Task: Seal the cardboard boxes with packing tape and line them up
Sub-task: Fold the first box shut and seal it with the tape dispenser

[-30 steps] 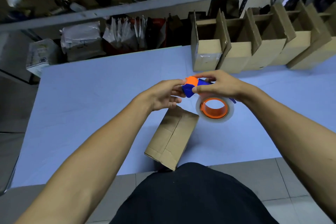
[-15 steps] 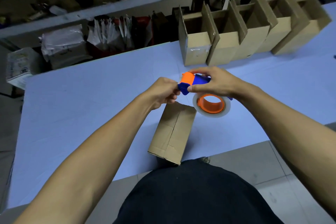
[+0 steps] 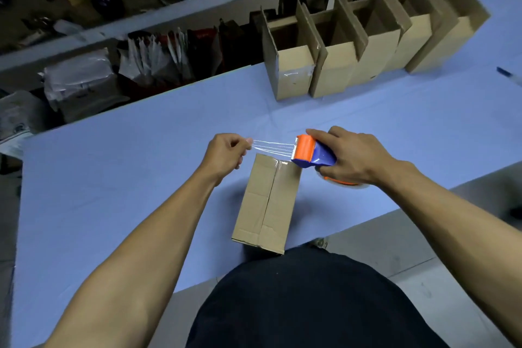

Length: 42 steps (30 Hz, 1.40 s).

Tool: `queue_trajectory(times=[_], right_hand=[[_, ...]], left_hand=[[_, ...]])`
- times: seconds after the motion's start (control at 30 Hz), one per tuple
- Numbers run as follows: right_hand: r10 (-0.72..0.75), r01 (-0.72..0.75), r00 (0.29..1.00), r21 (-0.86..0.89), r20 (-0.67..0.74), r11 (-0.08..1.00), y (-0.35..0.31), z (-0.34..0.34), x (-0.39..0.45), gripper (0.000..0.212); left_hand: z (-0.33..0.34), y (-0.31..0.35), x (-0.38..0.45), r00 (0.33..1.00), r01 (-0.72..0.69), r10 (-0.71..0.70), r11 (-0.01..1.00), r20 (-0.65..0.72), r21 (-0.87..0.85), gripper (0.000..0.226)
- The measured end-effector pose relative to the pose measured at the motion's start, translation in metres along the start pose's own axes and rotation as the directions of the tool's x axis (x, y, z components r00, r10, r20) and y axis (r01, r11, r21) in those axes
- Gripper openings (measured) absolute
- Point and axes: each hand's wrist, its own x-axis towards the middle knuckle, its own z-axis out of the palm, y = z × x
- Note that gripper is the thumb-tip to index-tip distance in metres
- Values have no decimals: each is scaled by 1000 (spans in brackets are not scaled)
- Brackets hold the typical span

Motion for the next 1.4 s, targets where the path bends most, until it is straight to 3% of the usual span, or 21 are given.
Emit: queue_trajectory(times=[0.67,0.93,1.03,1.07,1.17,1.27,1.33,1.4], right_hand=[[41,-43,998,42,50,998,-3,25,-13,71],[64,-68,997,85,50,994,0,29,-15,71],[66,-70,997,96,48,993,-1,30,-15,72],[65,-70,997,93,49,993,-1,30,-15,72],[74,-78,996,98,49,992,1,30,-16,73],[87,-91,995,108,40,990,1,34,-20,75],[86,-89,996,126,27,988,-2,36,-19,76],[81,-82,997,145,13,986,-7,38,-16,75]], left_hand=[[21,-28,5,996,85,-83,988,25,-127,31],[44,-36,-1,991,112,-125,960,-38,-256,34],[50,-39,-1,990,86,-107,975,-93,-206,31],[51,-39,-1,988,106,-125,976,-92,-189,22],[51,-41,-5,963,263,-267,960,-37,-95,45],[50,-45,-12,961,263,-271,958,-61,-115,18],[47,-37,-16,957,274,-289,937,-39,-216,27],[43,-29,-19,972,235,-231,955,40,-184,36]])
